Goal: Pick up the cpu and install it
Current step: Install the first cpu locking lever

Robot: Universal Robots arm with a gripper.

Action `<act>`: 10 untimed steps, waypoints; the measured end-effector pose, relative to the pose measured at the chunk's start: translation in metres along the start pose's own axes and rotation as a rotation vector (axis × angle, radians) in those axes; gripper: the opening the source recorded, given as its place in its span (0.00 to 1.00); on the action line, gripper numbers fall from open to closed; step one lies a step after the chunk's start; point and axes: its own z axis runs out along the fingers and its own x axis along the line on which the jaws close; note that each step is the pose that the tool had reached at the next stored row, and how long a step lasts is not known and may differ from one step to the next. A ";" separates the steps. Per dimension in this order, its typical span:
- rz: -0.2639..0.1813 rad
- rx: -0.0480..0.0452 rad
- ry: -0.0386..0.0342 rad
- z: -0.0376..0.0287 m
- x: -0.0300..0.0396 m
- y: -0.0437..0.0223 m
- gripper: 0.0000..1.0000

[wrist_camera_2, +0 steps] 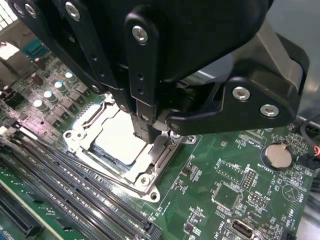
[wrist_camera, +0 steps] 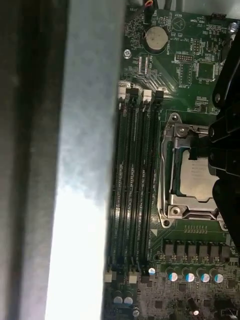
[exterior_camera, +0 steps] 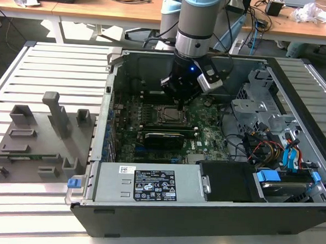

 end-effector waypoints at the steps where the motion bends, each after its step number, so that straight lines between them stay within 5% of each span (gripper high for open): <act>1: 0.000 0.0004 0.0001 -0.0014 0.0000 -0.0001 0.11; 10: 0.000 0.0082 0.0006 -0.0112 0.0001 -0.0007 0.11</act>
